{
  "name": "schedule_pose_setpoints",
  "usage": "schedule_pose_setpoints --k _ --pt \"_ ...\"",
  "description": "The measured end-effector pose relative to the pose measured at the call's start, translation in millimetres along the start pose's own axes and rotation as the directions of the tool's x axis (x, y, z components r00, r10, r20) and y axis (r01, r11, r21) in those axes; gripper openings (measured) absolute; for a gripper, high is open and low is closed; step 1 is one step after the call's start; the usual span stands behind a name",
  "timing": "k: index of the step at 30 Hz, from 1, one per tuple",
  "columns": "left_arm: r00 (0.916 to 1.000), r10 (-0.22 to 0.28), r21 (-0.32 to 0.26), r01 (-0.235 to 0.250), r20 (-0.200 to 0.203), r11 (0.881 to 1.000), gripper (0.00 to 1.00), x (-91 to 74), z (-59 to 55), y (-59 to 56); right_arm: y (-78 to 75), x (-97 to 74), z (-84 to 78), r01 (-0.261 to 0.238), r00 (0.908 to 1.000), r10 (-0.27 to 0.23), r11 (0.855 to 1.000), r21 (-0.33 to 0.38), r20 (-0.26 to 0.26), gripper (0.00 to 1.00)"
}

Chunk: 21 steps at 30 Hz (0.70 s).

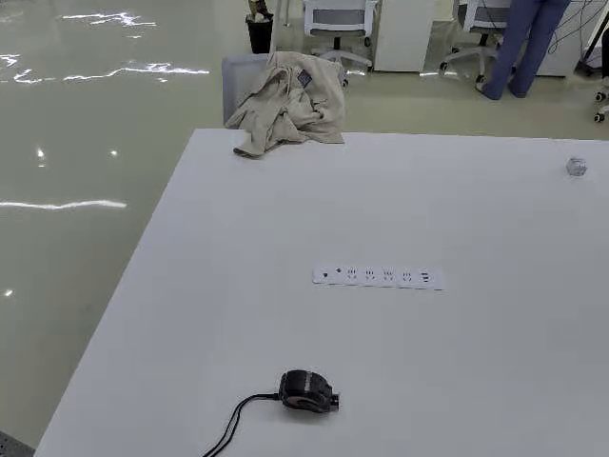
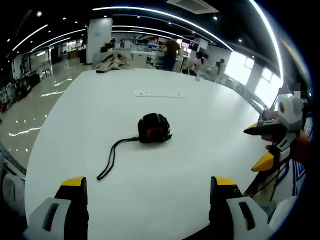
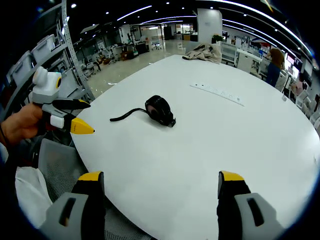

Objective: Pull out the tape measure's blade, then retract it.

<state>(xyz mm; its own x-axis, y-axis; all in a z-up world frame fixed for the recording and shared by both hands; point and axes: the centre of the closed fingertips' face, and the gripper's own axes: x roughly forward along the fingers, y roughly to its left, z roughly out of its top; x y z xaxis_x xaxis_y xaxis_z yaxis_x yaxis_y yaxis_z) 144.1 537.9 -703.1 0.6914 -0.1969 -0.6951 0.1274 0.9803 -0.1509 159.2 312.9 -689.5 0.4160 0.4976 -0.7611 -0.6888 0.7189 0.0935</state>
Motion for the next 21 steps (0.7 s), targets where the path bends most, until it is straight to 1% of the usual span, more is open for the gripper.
schedule_pose_setpoints --k 8,15,21 --pt "1.0000 -0.002 0.012 0.002 -0.001 1.000 1.00 5.0 2.1 2.3 -2.3 5.4 2.2 -0.003 1.0000 0.003 1.000 -0.008 -0.003 0.97" --pt "1.0000 -0.005 0.016 0.005 0.000 1.000 1.00 8.2 6.2 3.5 -4.5 10.2 2.0 -0.006 1.0000 0.006 1.000 -0.012 -0.008 0.96" --pt "1.0000 -0.006 0.021 0.006 -0.002 1.000 1.00 12.8 7.8 5.3 -6.3 18.2 2.8 -0.011 0.9998 0.011 1.000 -0.027 -0.016 0.96"
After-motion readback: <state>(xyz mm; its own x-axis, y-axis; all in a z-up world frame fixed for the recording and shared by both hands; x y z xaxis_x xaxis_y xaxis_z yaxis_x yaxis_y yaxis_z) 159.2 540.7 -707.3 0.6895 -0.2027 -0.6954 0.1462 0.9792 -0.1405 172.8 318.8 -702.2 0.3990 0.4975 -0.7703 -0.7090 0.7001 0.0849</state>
